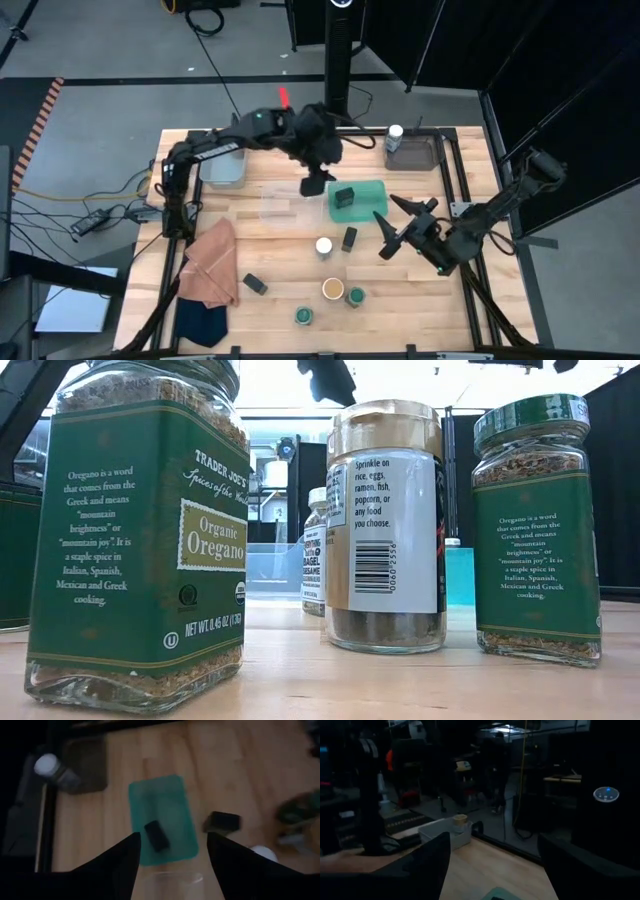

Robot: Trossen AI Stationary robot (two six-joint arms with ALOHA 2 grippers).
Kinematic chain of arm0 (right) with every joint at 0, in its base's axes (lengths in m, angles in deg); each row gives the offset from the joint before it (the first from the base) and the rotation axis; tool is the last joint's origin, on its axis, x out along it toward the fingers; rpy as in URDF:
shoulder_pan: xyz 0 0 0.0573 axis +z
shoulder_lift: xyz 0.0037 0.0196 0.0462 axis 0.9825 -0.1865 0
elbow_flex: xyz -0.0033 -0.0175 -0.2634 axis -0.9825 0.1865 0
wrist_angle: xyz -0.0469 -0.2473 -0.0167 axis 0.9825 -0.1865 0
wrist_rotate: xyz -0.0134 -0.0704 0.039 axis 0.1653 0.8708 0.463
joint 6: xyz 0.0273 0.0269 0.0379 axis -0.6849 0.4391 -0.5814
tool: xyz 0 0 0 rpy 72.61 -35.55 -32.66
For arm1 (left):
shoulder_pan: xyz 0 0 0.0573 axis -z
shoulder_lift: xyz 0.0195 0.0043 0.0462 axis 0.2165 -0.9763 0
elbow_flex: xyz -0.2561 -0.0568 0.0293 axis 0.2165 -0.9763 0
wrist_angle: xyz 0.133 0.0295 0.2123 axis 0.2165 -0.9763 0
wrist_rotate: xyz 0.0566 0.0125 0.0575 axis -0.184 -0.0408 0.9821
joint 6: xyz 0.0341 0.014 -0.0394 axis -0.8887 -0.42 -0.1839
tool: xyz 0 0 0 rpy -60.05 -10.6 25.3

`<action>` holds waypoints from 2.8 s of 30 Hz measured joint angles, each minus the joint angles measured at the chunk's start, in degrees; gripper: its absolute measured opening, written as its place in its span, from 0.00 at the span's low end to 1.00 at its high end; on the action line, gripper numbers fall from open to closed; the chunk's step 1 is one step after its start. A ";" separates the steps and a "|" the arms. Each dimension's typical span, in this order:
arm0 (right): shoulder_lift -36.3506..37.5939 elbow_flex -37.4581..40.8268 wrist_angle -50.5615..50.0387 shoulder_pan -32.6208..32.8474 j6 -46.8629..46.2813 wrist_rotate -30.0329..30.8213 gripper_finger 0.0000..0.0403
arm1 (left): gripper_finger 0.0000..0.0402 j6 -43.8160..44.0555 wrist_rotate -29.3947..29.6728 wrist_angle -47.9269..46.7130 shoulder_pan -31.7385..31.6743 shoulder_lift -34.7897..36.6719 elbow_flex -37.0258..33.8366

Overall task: Sort spices by type
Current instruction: Put the top green seasoning can into the green bin

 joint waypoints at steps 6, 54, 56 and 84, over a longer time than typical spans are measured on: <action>-0.02 -0.95 2.17 8.66 -1.10 6.61 0.75 | 0.58 -14.47 -7.91 -2.49 2.51 1.31 -0.40; 0.00 -0.95 4.40 21.15 -12.33 6.55 0.64 | 0.58 66.85 24.06 33.96 18.40 -6.06 -26.65; 0.00 -0.95 4.57 21.85 -12.13 6.53 0.63 | 0.58 67.75 22.80 33.31 18.40 -7.54 -25.78; 0.00 -0.95 4.34 23.15 -11.23 6.57 0.63 | 0.58 75.98 27.76 28.80 20.01 -9.42 -24.72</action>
